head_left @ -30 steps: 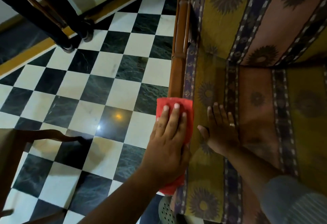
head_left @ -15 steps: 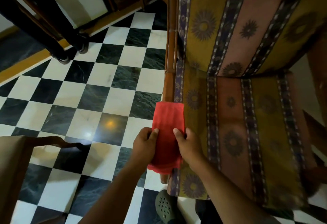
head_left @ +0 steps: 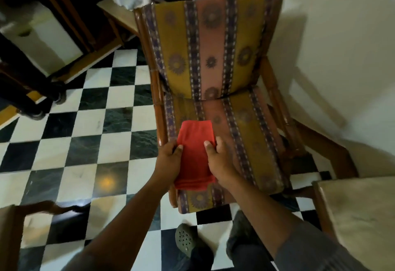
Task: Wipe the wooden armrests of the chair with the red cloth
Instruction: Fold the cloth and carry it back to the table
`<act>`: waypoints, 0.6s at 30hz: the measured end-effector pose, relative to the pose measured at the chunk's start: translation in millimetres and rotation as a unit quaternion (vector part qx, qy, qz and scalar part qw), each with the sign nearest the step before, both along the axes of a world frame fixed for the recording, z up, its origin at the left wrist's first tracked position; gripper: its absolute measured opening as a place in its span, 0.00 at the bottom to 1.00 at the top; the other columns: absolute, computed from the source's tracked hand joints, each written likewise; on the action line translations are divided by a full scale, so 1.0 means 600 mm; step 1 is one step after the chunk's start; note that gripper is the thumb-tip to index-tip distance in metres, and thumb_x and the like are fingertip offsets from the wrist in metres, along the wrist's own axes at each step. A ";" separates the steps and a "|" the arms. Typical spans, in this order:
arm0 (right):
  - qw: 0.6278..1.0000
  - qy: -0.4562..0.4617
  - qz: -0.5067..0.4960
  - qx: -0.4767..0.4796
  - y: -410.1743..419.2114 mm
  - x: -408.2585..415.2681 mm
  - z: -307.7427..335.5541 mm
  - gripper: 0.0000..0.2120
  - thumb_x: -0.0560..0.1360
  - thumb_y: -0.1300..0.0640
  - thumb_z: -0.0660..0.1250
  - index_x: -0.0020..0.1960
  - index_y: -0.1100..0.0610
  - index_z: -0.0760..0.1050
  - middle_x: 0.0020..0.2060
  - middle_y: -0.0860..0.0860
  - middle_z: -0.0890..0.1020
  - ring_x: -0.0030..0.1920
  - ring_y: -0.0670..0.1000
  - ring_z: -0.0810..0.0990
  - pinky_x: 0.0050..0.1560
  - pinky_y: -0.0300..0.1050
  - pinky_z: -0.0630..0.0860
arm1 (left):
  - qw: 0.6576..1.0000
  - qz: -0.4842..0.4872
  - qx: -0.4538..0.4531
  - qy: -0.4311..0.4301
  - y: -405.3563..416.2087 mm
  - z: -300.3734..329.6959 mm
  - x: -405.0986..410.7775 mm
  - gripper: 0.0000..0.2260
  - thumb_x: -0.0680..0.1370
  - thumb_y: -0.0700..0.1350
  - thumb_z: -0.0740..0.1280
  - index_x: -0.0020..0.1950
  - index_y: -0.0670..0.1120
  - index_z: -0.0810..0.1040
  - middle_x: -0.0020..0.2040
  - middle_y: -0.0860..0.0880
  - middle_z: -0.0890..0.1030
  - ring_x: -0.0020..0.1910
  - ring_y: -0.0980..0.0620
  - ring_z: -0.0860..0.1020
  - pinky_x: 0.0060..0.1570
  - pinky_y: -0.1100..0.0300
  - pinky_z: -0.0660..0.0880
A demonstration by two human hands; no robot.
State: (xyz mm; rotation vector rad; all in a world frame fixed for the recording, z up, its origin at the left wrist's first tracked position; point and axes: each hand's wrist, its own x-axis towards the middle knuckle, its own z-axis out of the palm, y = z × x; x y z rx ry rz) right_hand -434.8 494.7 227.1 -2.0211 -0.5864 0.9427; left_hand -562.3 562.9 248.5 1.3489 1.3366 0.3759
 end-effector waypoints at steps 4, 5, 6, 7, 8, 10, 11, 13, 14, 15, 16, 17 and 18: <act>0.997 -0.012 -0.055 0.048 -0.082 0.075 0.043 0.18 0.81 0.47 0.59 0.67 0.54 0.69 0.61 0.52 0.78 0.62 0.55 0.77 0.64 0.55 0.73 | 0.998 -0.063 0.019 -0.002 -0.052 0.045 0.087 0.09 0.84 0.47 0.60 0.61 0.47 0.76 0.56 0.49 0.76 0.55 0.48 0.75 0.57 0.55 0.72; 0.996 -0.009 -0.072 0.059 -0.108 0.095 0.050 0.16 0.81 0.47 0.59 0.65 0.53 0.69 0.57 0.49 0.78 0.59 0.54 0.78 0.61 0.54 0.75 | 0.996 -0.082 0.022 -0.007 -0.068 0.053 0.111 0.10 0.84 0.46 0.60 0.62 0.47 0.76 0.56 0.49 0.77 0.54 0.49 0.76 0.53 0.58 0.72; 0.994 -0.010 -0.090 0.067 -0.134 0.116 0.056 0.14 0.81 0.47 0.59 0.64 0.51 0.69 0.53 0.45 0.78 0.55 0.51 0.79 0.54 0.48 0.77 | 0.995 -0.102 0.019 -0.008 -0.086 0.062 0.137 0.11 0.84 0.45 0.60 0.63 0.45 0.76 0.55 0.48 0.78 0.53 0.48 0.77 0.49 0.59 0.74; 0.992 -0.012 -0.108 0.067 -0.163 0.137 0.060 0.13 0.82 0.46 0.59 0.63 0.48 0.69 0.50 0.41 0.76 0.53 0.47 0.78 0.48 0.42 0.75 | 0.992 -0.124 0.016 -0.009 -0.105 0.066 0.163 0.12 0.83 0.44 0.60 0.64 0.44 0.76 0.55 0.46 0.79 0.52 0.47 0.78 0.48 0.58 0.76; 0.990 -0.003 -0.127 0.066 -0.194 0.160 0.063 0.14 0.81 0.44 0.58 0.65 0.46 0.67 0.50 0.40 0.75 0.53 0.46 0.78 0.49 0.41 0.74 | 0.988 -0.153 0.016 -0.004 -0.126 0.071 0.192 0.12 0.83 0.43 0.60 0.65 0.43 0.76 0.55 0.44 0.80 0.52 0.45 0.79 0.49 0.56 0.78; 0.983 0.028 -0.165 0.073 -0.263 0.205 0.071 0.17 0.81 0.43 0.57 0.68 0.45 0.65 0.59 0.46 0.76 0.59 0.51 0.77 0.59 0.53 0.75 | 0.976 -0.215 0.022 0.008 -0.172 0.079 0.252 0.14 0.83 0.41 0.59 0.67 0.42 0.75 0.56 0.44 0.80 0.53 0.46 0.80 0.52 0.58 0.79; 0.979 0.033 -0.183 0.082 -0.296 0.227 0.075 0.19 0.82 0.44 0.57 0.70 0.47 0.64 0.62 0.49 0.75 0.61 0.53 0.76 0.62 0.57 0.74 | 0.970 -0.239 0.029 0.015 -0.196 0.081 0.283 0.15 0.83 0.40 0.59 0.69 0.43 0.74 0.59 0.43 0.80 0.56 0.45 0.79 0.56 0.55 0.78; 0.968 0.031 -0.226 0.107 -0.368 0.270 0.079 0.18 0.82 0.47 0.58 0.71 0.49 0.63 0.62 0.50 0.75 0.59 0.51 0.76 0.60 0.55 0.75 | 0.956 -0.286 0.043 0.039 -0.254 0.083 0.350 0.17 0.83 0.41 0.60 0.71 0.44 0.72 0.66 0.40 0.77 0.64 0.41 0.75 0.66 0.48 0.72; 0.957 0.032 -0.261 0.121 -0.424 0.300 0.077 0.17 0.83 0.48 0.58 0.69 0.49 0.64 0.60 0.50 0.75 0.57 0.50 0.77 0.58 0.52 0.75 | 0.946 -0.318 0.040 0.047 -0.302 0.083 0.397 0.17 0.83 0.41 0.59 0.72 0.44 0.71 0.67 0.40 0.76 0.65 0.40 0.74 0.68 0.48 0.70; 0.948 0.037 -0.287 0.130 -0.468 0.322 0.074 0.15 0.83 0.50 0.58 0.68 0.50 0.64 0.58 0.50 0.75 0.56 0.51 0.77 0.56 0.52 0.76 | 0.939 -0.339 0.028 0.045 -0.342 0.085 0.433 0.17 0.83 0.40 0.59 0.72 0.44 0.71 0.67 0.40 0.76 0.64 0.40 0.75 0.68 0.48 0.70; 0.938 0.041 -0.315 0.138 -0.516 0.345 0.070 0.14 0.83 0.52 0.58 0.67 0.51 0.64 0.58 0.50 0.76 0.56 0.52 0.78 0.55 0.52 0.77 | 0.929 -0.367 0.022 0.043 -0.386 0.082 0.471 0.16 0.83 0.40 0.58 0.71 0.44 0.71 0.66 0.41 0.76 0.63 0.41 0.75 0.67 0.47 0.71; 0.932 0.048 -0.332 0.140 -0.549 0.361 0.065 0.14 0.82 0.53 0.58 0.67 0.53 0.65 0.57 0.50 0.76 0.56 0.52 0.78 0.55 0.52 0.78 | 0.921 -0.388 0.021 0.042 -0.415 0.081 0.497 0.16 0.83 0.41 0.58 0.71 0.45 0.71 0.66 0.41 0.77 0.62 0.42 0.76 0.65 0.46 0.73; 0.924 0.054 -0.351 0.143 -0.587 0.378 0.057 0.14 0.82 0.54 0.59 0.67 0.52 0.66 0.57 0.50 0.77 0.56 0.53 0.79 0.54 0.52 0.78 | 0.910 -0.412 0.024 0.046 -0.449 0.078 0.523 0.16 0.83 0.42 0.58 0.71 0.46 0.71 0.66 0.43 0.77 0.61 0.44 0.76 0.62 0.47 0.74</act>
